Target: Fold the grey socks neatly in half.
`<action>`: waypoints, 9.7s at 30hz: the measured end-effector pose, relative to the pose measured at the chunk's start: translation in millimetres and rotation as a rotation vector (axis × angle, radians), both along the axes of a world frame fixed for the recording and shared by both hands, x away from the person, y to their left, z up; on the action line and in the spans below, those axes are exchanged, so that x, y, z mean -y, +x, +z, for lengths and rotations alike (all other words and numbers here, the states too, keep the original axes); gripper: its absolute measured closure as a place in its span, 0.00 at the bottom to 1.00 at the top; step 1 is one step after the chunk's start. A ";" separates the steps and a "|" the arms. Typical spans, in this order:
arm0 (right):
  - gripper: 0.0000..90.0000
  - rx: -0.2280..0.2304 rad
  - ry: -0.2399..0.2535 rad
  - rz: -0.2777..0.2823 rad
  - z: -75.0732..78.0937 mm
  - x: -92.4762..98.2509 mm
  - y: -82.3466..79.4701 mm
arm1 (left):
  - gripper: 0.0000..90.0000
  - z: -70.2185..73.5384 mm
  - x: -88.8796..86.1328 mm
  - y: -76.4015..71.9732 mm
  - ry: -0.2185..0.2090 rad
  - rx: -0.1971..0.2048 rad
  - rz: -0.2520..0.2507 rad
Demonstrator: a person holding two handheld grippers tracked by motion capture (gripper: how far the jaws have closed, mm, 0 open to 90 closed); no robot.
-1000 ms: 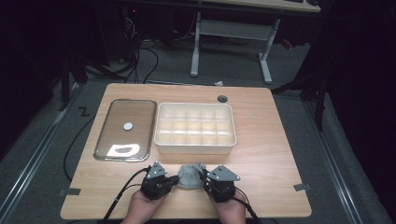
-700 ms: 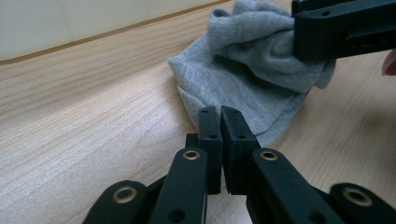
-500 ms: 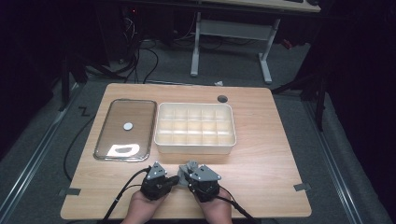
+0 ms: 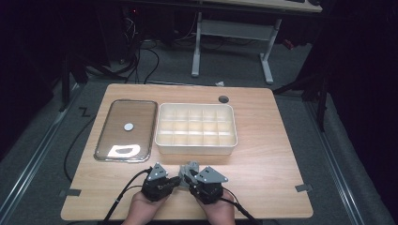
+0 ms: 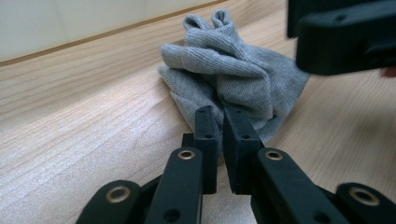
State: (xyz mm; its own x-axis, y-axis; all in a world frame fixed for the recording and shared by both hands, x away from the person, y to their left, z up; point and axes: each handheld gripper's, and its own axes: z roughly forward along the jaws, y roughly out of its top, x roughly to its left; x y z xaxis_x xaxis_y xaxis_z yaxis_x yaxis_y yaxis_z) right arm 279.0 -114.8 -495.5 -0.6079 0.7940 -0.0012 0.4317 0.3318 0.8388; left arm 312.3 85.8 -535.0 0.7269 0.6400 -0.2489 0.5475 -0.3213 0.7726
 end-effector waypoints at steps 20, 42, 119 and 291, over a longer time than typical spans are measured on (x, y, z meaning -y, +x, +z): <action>0.96 -0.107 -0.071 0.013 -29.8 -9.7 7.8 | 0.93 5.2 -15.8 0.0 -0.063 0.024 0.023; 0.98 -0.097 -0.093 0.133 -33.4 -23.5 -7.5 | 0.96 18.5 -20.6 0.5 -0.047 0.082 0.018; 0.91 -0.226 0.058 -0.042 -32.7 19.3 -3.0 | 0.98 2.0 18.0 -8.8 0.087 0.123 -0.043; 0.57 -0.353 -0.159 0.071 13.9 12.7 15.3 | 0.98 3.7 25.3 2.0 -0.045 0.133 -0.069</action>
